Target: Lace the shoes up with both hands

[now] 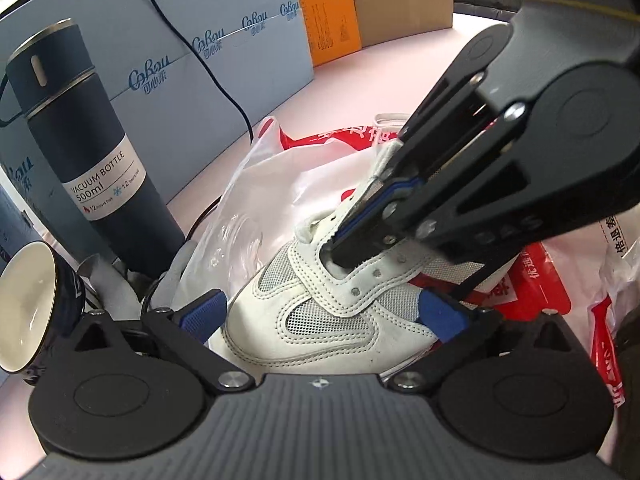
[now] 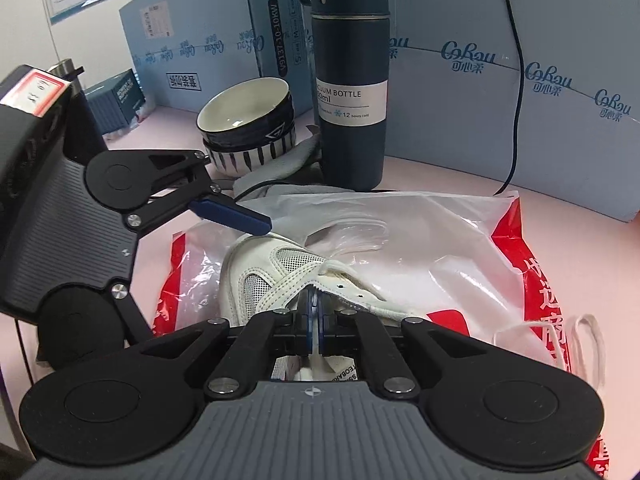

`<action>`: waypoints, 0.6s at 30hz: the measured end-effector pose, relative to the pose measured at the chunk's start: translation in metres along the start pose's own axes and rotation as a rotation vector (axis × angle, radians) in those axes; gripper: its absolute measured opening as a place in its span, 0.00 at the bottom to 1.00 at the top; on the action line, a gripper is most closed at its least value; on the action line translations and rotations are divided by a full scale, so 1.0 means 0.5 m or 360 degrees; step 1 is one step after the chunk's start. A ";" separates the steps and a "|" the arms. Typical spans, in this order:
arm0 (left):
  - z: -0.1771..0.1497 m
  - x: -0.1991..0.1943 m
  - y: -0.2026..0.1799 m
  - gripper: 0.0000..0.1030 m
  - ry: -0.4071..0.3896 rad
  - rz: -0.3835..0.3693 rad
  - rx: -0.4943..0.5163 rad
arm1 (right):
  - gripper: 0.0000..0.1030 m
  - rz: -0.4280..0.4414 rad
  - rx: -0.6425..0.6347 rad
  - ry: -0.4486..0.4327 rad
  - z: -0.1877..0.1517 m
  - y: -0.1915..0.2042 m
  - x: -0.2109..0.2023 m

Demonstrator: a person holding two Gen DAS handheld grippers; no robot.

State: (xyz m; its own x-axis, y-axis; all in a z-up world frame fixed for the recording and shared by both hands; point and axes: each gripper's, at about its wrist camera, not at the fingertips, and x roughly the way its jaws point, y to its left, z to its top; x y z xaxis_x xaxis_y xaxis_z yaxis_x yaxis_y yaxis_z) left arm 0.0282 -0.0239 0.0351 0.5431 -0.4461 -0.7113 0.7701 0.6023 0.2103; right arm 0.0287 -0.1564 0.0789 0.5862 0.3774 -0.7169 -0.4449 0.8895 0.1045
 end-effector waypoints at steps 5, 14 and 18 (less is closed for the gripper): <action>0.002 0.005 0.000 1.00 0.0019 0.0019 -0.0019 | 0.01 0.0099 -0.0035 0.0049 -0.011 0.015 -0.011; -0.004 0.001 -0.003 1.00 0.0008 0.0049 -0.0064 | 0.01 0.0000 0.0031 -0.0008 -0.008 0.003 -0.020; -0.005 0.000 -0.003 1.00 0.0001 0.0056 -0.0076 | 0.04 0.0011 0.0044 0.0007 -0.005 0.001 -0.004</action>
